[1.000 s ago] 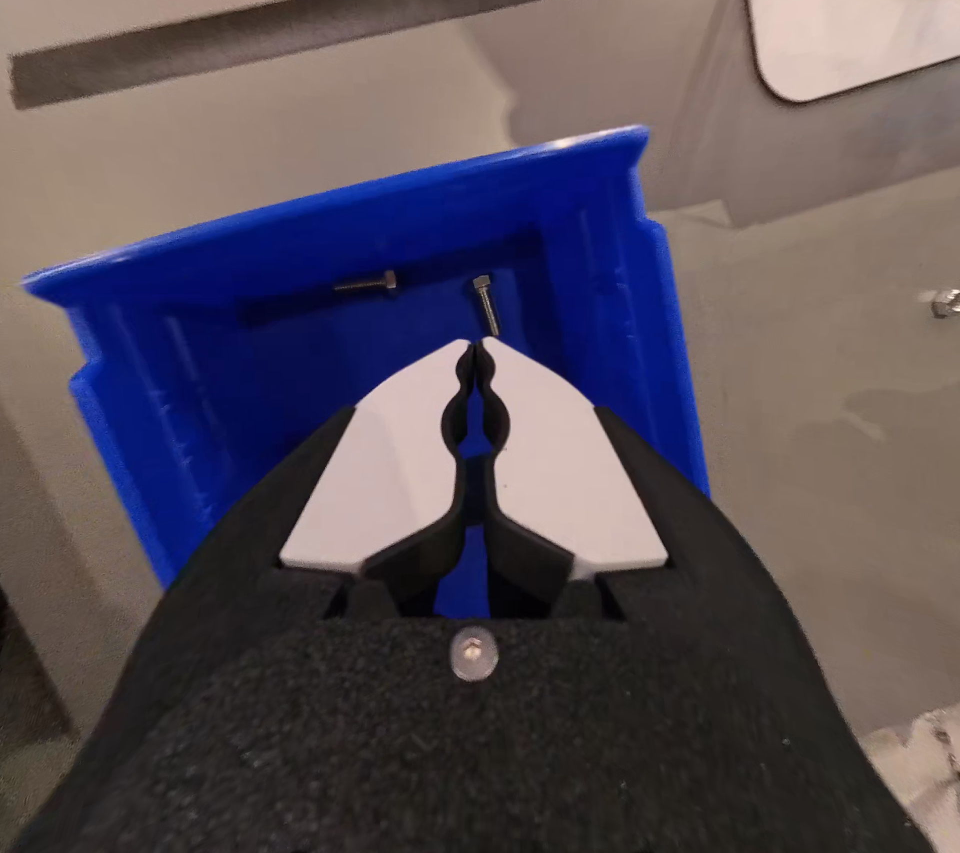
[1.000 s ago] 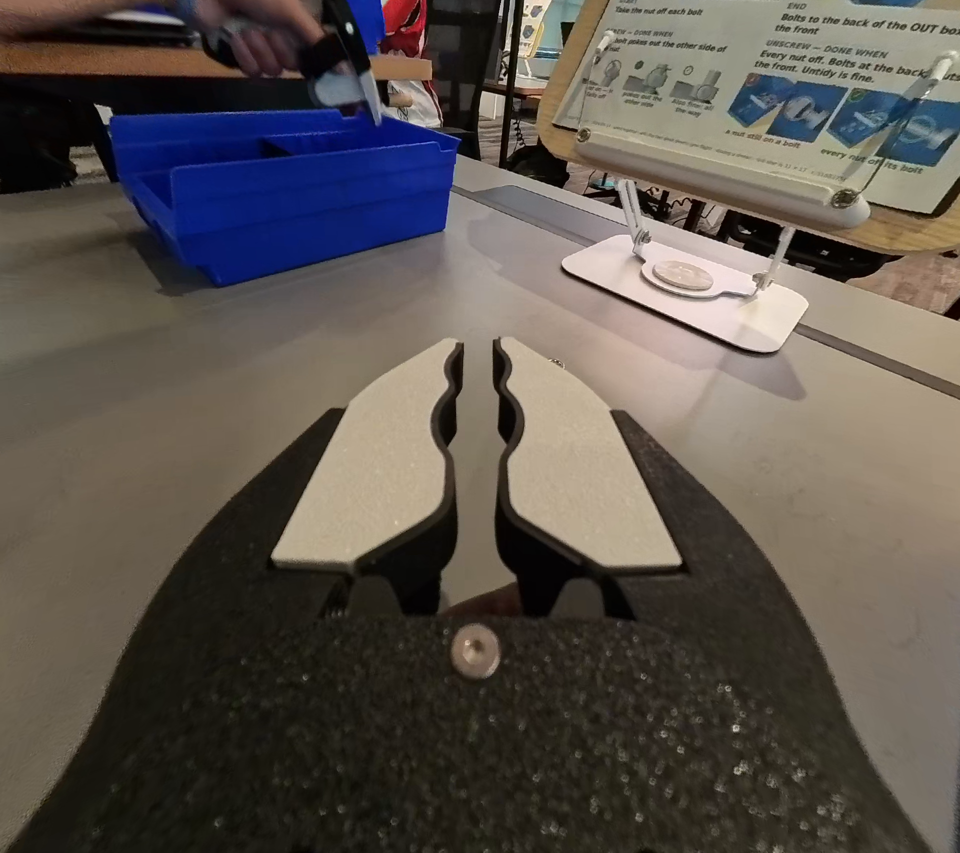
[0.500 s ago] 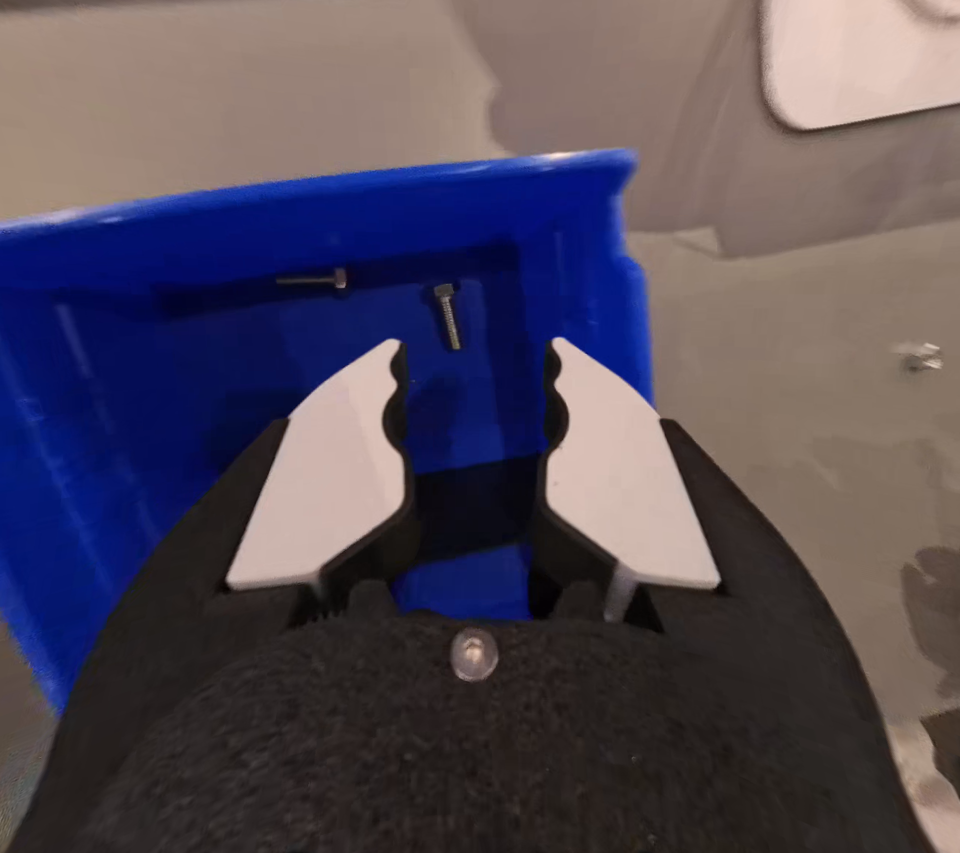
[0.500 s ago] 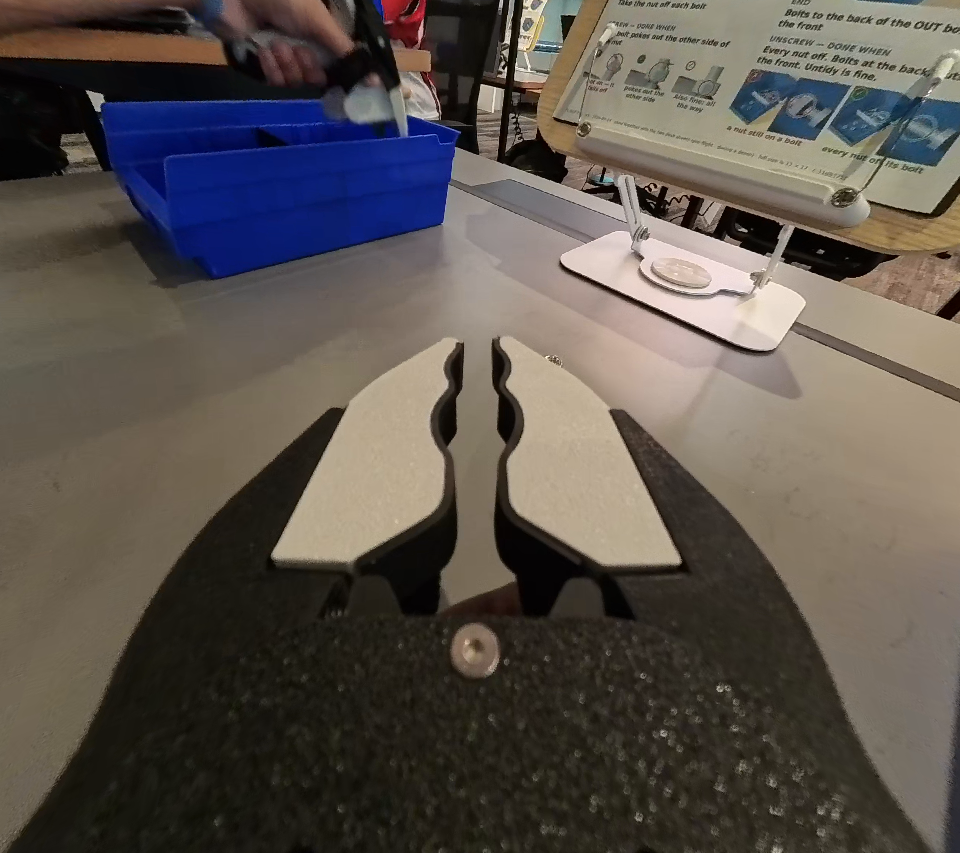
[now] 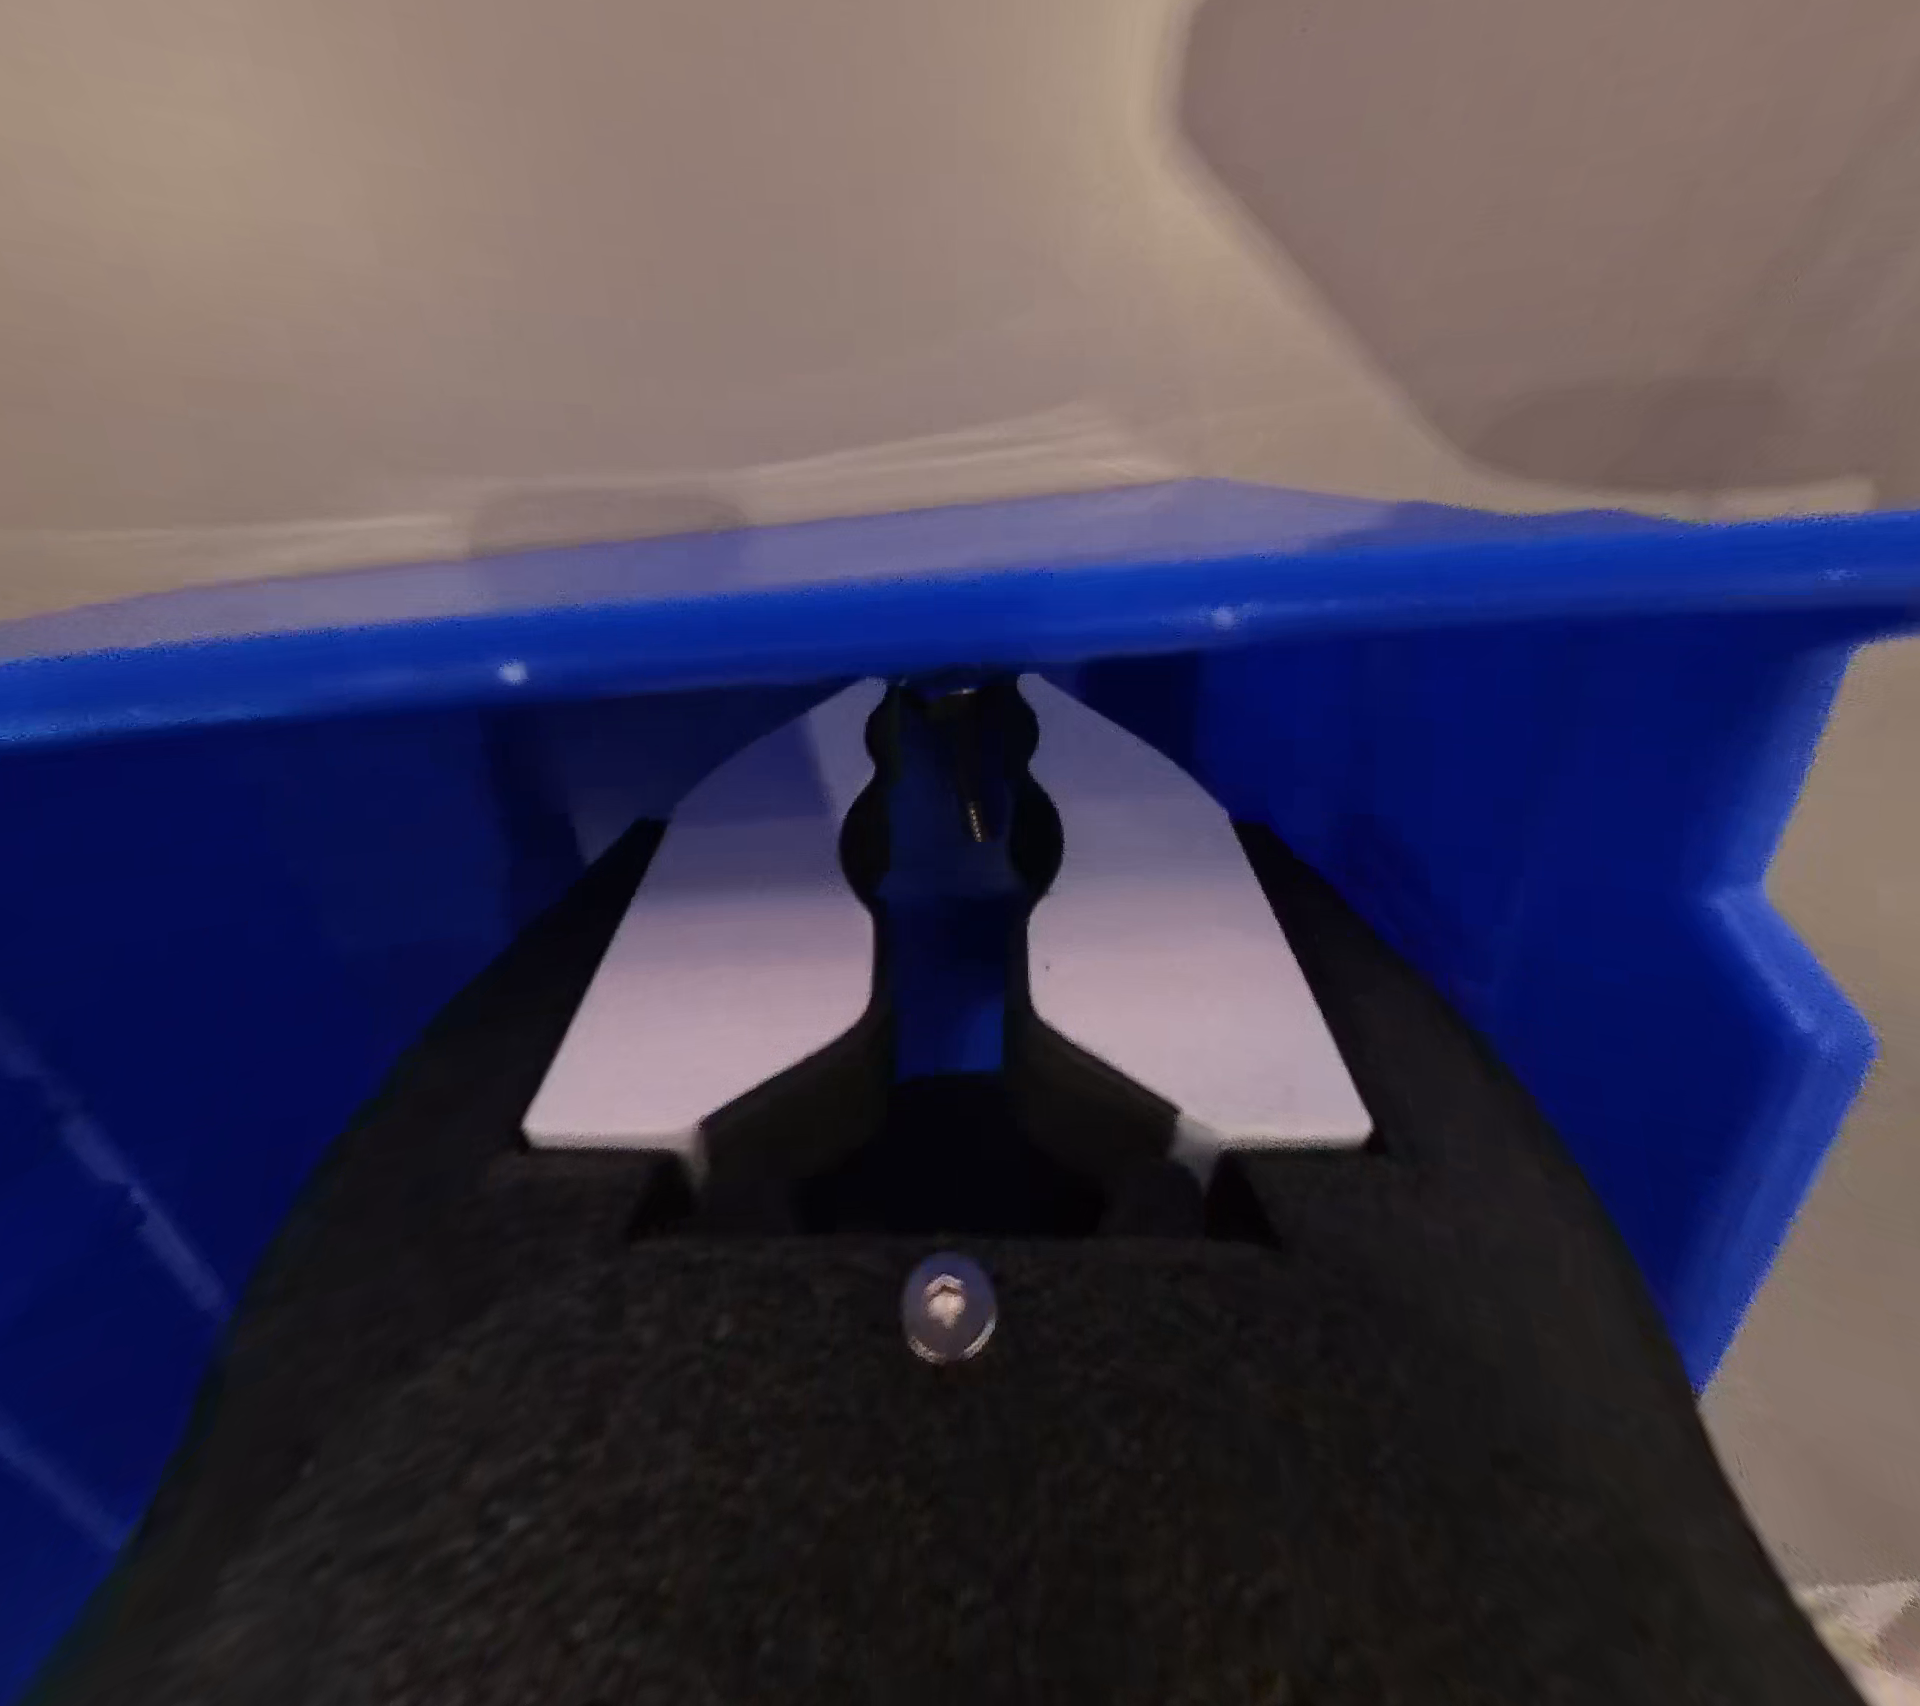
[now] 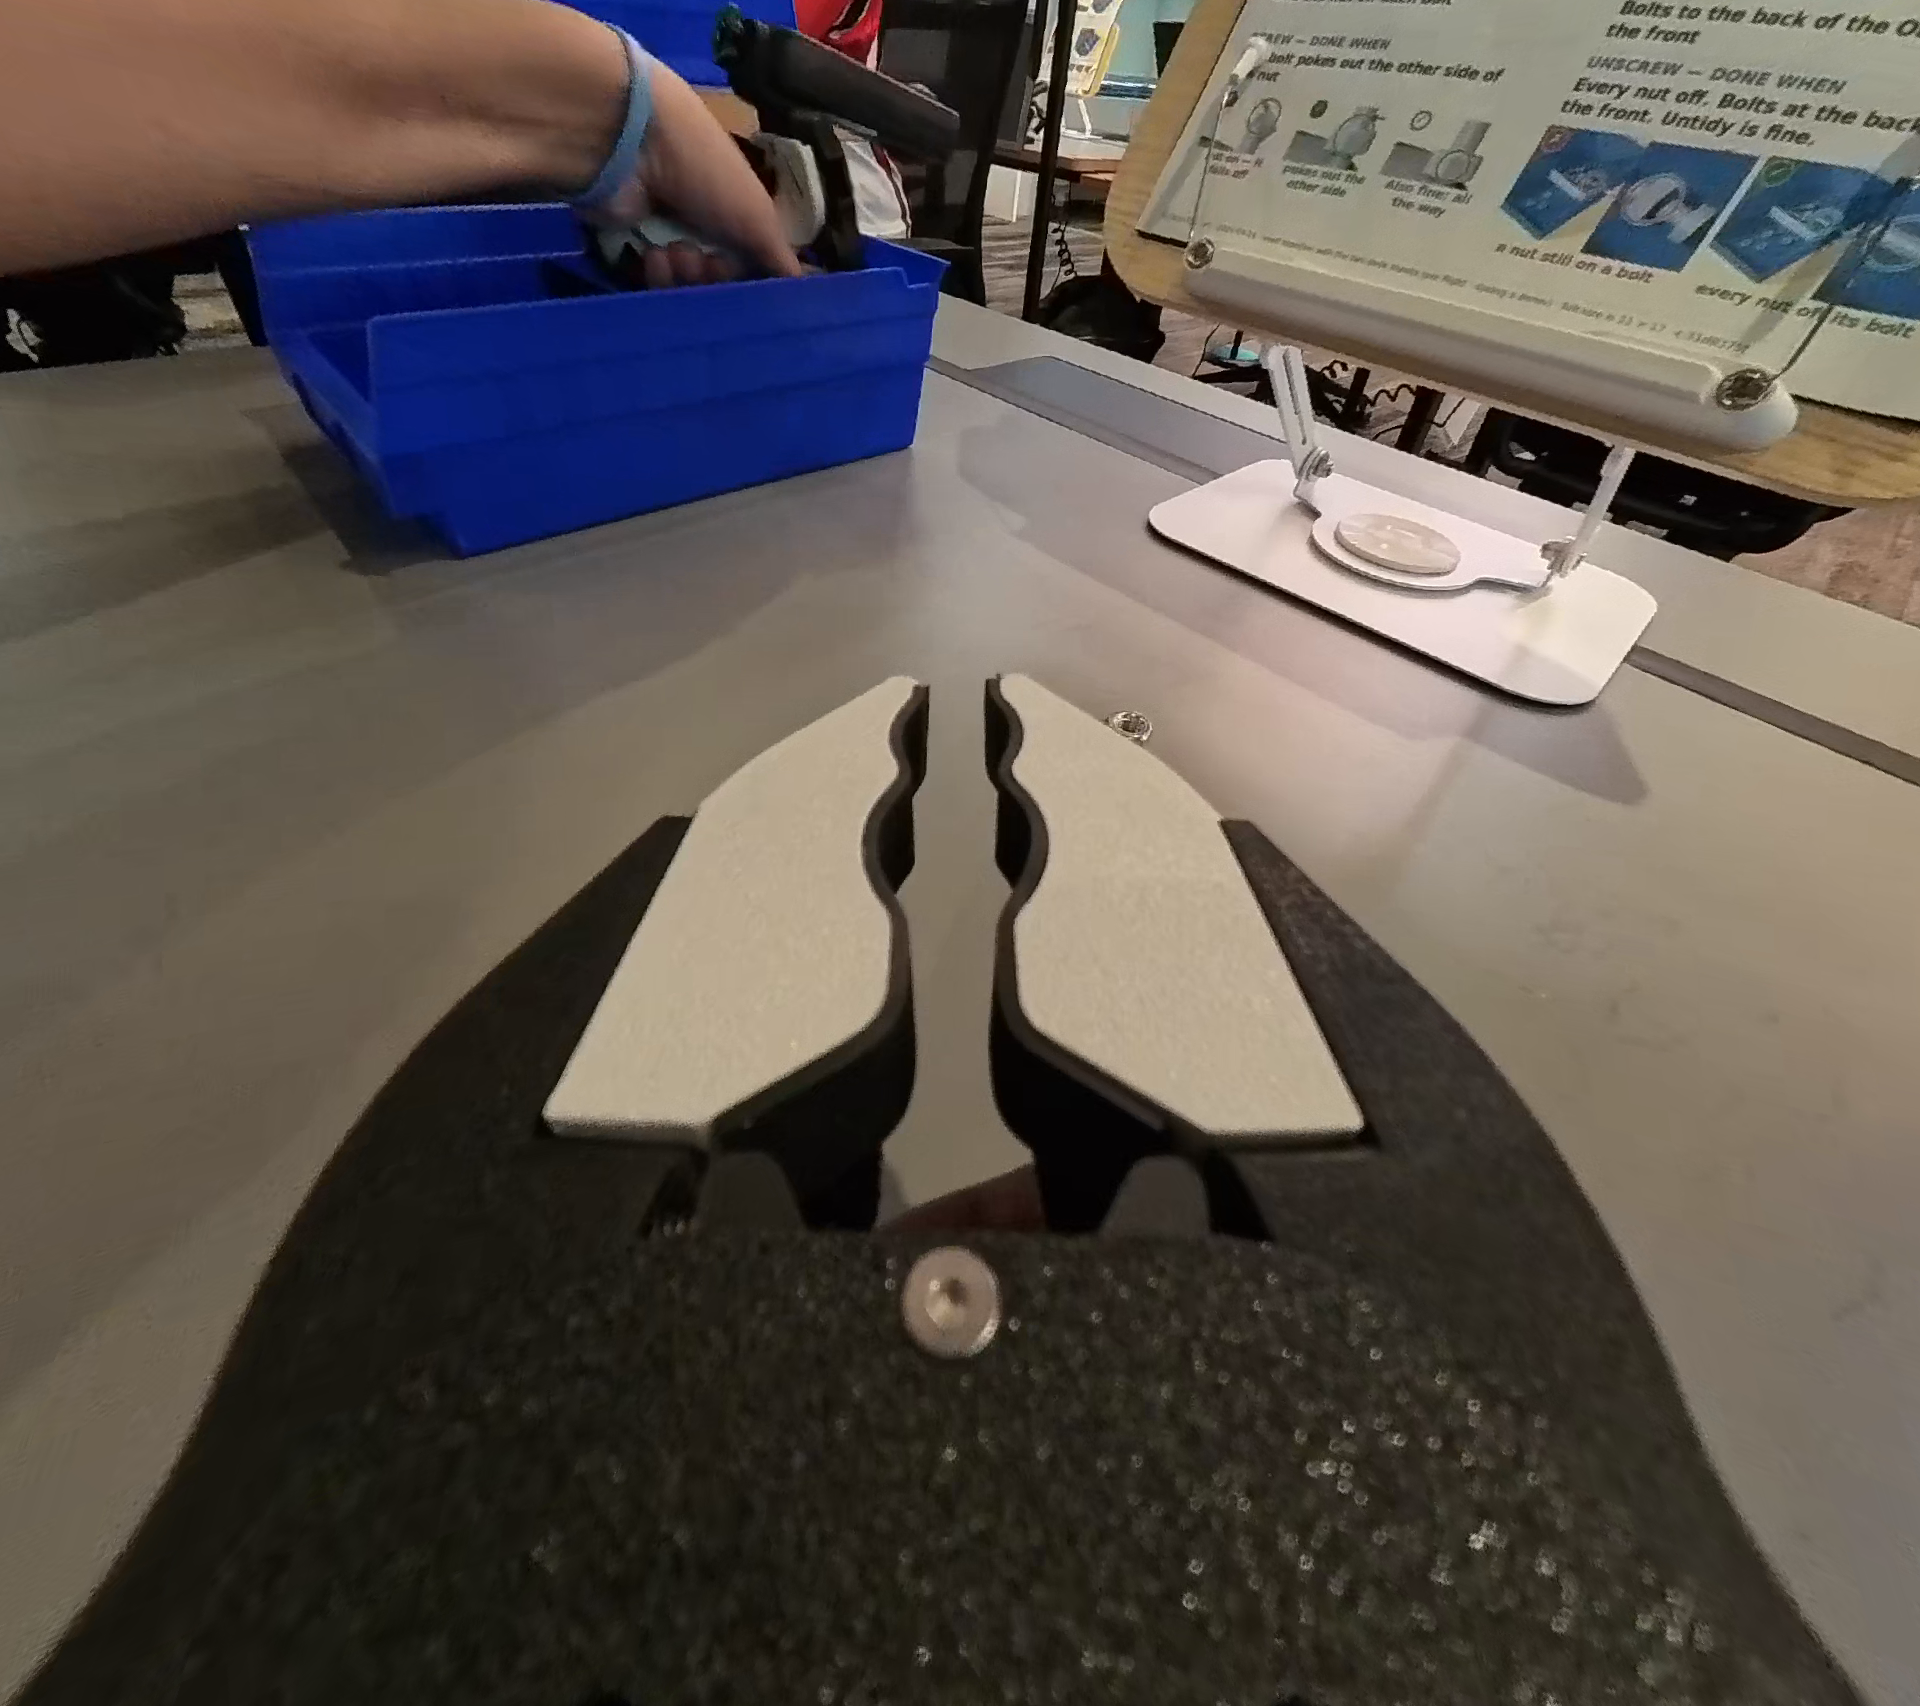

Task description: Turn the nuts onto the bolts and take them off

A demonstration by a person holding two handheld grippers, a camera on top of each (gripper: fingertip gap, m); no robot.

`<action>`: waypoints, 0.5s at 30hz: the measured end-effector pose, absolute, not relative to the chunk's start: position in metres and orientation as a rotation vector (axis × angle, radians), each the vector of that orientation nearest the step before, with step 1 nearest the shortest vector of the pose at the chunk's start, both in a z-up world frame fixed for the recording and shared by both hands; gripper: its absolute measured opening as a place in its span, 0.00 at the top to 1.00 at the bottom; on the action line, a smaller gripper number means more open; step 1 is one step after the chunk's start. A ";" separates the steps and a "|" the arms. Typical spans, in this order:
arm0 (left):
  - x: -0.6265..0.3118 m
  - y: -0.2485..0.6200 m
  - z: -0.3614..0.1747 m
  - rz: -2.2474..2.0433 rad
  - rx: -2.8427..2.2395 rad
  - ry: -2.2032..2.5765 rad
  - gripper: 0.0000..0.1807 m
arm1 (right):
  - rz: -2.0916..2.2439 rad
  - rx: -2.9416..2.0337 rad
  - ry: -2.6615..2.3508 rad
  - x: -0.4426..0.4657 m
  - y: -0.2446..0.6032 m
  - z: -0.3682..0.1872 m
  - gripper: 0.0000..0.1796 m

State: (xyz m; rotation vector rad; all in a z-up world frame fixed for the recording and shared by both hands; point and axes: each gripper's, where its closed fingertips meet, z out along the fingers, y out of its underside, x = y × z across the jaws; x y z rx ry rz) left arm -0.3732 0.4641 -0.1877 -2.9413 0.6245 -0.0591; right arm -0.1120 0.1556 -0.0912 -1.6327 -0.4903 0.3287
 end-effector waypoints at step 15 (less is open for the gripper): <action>-0.307 0.366 0.066 -0.883 -1.818 0.941 0.90 | 0.316 -1.632 -0.480 -0.108 0.157 -0.091 0.95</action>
